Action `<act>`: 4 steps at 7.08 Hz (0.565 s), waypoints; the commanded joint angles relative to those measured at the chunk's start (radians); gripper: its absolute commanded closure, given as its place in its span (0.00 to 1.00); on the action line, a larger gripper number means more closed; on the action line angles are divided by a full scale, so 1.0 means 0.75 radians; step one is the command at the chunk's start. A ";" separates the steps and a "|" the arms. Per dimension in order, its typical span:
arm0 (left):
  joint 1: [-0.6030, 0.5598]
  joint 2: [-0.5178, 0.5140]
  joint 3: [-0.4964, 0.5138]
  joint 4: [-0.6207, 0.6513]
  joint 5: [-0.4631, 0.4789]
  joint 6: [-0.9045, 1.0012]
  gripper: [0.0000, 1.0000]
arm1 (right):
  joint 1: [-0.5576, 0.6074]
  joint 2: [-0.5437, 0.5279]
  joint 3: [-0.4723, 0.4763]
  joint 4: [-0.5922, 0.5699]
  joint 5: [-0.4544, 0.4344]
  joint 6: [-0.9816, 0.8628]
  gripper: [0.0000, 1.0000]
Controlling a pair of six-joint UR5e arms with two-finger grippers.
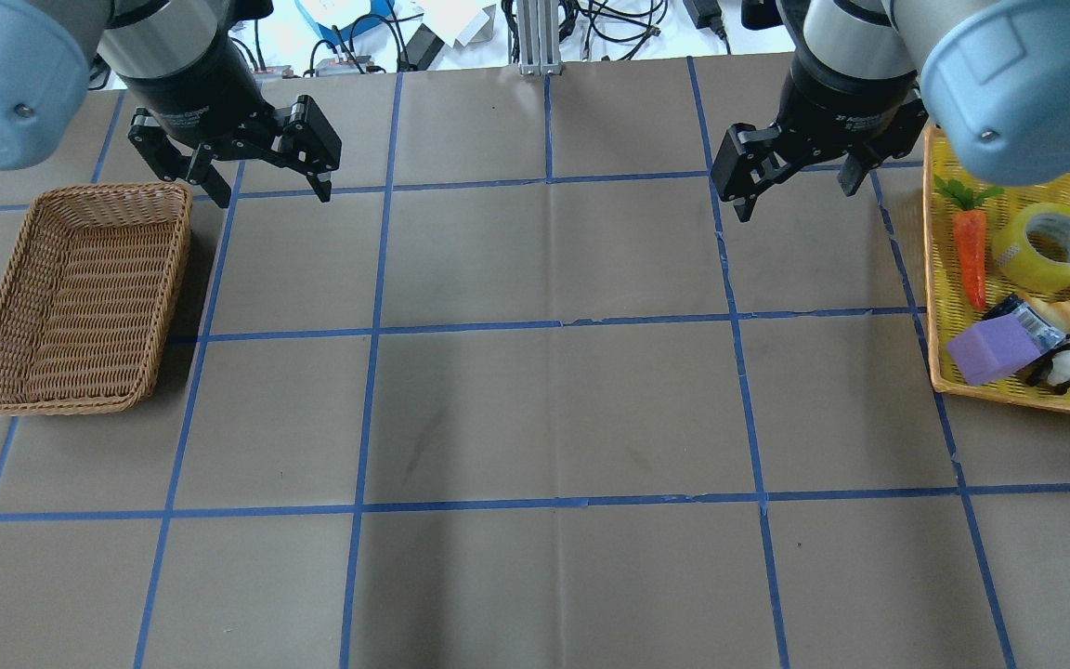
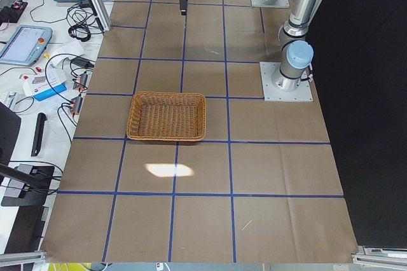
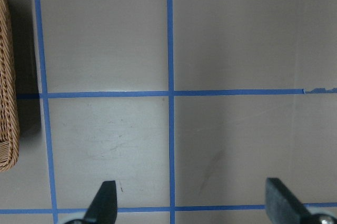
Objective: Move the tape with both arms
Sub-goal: 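Move the right gripper over the yellow tray toward the yellow tape roll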
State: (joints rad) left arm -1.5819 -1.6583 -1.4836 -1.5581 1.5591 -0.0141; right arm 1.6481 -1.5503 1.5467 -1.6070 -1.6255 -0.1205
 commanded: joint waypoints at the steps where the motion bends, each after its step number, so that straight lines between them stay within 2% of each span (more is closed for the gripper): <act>1: -0.002 -0.002 0.002 0.001 0.001 0.000 0.00 | -0.021 0.007 0.010 0.001 -0.023 -0.041 0.00; 3: 0.001 0.014 -0.006 0.001 -0.001 0.002 0.00 | -0.021 0.003 0.008 -0.001 -0.155 -0.046 0.00; 4: 0.001 0.014 -0.008 0.001 0.001 0.004 0.00 | -0.025 0.015 0.010 -0.005 -0.150 -0.072 0.00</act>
State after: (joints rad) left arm -1.5822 -1.6497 -1.4872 -1.5574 1.5590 -0.0123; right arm 1.6318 -1.5445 1.5527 -1.6082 -1.7204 -0.1582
